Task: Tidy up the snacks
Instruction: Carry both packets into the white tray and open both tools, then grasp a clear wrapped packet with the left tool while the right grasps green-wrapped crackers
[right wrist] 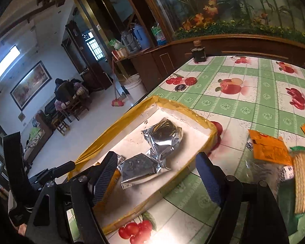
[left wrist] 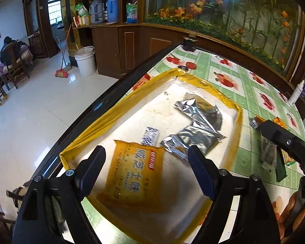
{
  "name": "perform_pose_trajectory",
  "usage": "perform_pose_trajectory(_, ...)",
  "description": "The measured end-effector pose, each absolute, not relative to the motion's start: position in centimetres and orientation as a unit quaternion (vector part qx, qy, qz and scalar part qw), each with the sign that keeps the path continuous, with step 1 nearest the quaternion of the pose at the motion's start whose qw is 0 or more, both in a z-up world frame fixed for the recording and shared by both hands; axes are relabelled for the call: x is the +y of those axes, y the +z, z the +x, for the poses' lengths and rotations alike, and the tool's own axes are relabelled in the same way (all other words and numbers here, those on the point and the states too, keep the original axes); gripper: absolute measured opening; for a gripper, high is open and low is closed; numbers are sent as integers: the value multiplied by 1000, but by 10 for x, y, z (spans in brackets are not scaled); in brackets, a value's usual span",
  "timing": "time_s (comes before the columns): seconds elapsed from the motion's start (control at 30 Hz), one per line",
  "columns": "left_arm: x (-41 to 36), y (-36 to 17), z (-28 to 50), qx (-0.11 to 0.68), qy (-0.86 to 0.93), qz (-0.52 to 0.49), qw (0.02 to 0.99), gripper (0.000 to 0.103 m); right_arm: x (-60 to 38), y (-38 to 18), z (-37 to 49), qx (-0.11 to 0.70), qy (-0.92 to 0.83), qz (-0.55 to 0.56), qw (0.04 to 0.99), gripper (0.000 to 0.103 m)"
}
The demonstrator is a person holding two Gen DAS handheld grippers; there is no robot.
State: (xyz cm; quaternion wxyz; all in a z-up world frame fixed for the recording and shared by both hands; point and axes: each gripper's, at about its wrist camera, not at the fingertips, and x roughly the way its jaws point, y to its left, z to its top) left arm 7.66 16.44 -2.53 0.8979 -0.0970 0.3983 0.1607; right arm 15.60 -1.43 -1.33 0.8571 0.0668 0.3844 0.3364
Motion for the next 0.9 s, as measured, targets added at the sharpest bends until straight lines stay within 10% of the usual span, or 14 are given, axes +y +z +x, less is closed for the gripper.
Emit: perform_pose_trajectory(0.9, 28, -34, 85, 433, 54, -23, 900, 83, -231, -45, 90, 394, 187, 154, 887, 83)
